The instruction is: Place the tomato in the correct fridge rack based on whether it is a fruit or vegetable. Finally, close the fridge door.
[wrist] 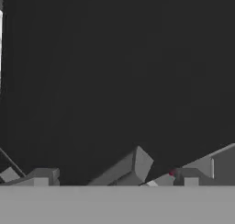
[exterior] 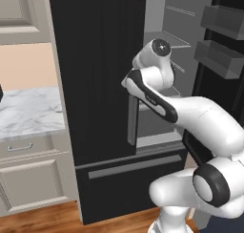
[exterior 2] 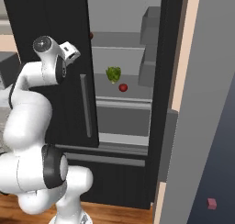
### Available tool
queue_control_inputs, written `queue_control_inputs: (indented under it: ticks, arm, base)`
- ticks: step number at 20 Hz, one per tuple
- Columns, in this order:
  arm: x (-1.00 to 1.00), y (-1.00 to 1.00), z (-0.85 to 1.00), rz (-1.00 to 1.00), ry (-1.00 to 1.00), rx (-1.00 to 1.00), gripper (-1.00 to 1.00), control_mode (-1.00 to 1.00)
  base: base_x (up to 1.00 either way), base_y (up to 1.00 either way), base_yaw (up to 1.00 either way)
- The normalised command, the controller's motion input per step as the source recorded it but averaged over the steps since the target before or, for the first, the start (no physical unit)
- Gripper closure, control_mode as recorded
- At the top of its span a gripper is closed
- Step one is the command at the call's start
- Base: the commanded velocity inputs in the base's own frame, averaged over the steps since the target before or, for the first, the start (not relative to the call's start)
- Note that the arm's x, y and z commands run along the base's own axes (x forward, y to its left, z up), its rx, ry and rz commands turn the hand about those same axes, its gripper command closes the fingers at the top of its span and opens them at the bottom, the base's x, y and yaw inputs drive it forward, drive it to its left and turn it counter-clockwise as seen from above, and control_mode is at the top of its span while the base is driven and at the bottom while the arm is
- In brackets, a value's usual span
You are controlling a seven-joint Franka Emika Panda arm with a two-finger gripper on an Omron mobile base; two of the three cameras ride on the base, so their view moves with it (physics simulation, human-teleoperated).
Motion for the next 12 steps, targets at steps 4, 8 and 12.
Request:
queue_control_inputs:
  ticks: [4, 8, 12]
  arm:
    - [-0.94, -0.80, -0.01, -0.42, 0.00, 0.24, -1.00, -1.00]
    - [-0.69, -0.89, -0.18, -0.29, -0.06, 0.14, -1.00, -1.00]
    - [-0.68, -0.77, -0.08, -0.15, 0.00, 0.06, -1.00, -1.00]
  base:
    - [0.00, 0.00, 0.00]
    - [0.00, 0.00, 0.00]
    - [0.00, 0.00, 0.00]
